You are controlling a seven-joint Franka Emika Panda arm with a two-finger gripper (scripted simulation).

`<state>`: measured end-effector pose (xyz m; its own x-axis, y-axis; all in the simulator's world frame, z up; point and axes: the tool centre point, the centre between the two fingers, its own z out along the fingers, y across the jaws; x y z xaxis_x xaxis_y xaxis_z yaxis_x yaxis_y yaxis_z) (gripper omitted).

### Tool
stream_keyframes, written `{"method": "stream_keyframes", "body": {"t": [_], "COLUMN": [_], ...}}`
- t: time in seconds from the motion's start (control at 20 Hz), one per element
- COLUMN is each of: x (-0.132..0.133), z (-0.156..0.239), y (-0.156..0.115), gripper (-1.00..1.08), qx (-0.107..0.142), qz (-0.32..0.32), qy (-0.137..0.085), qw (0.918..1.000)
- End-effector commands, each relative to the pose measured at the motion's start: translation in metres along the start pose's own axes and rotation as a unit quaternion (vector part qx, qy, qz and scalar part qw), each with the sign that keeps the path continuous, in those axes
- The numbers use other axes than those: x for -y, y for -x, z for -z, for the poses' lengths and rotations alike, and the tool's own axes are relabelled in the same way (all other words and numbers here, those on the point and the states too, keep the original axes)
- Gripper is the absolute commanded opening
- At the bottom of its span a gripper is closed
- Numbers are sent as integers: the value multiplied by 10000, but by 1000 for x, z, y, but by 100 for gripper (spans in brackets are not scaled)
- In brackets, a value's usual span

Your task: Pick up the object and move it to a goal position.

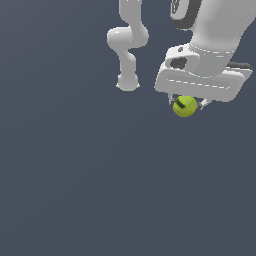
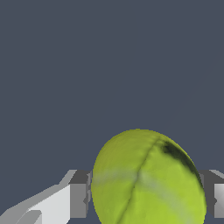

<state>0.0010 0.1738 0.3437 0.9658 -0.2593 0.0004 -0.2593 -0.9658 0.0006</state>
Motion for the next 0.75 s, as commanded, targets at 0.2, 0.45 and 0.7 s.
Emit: {"method": "stream_keyframes", "body": {"t": [0.2, 0.45, 0.7], "x": [11, 16, 18], "z": [42, 58, 61], "y": [4, 5, 5], "gripper": [-100, -100, -100], "qx": [1, 1, 1], "qz": [-4, -4, -4], "qy": [-1, -1, -1], "qw": [10000, 10000, 10000]}}
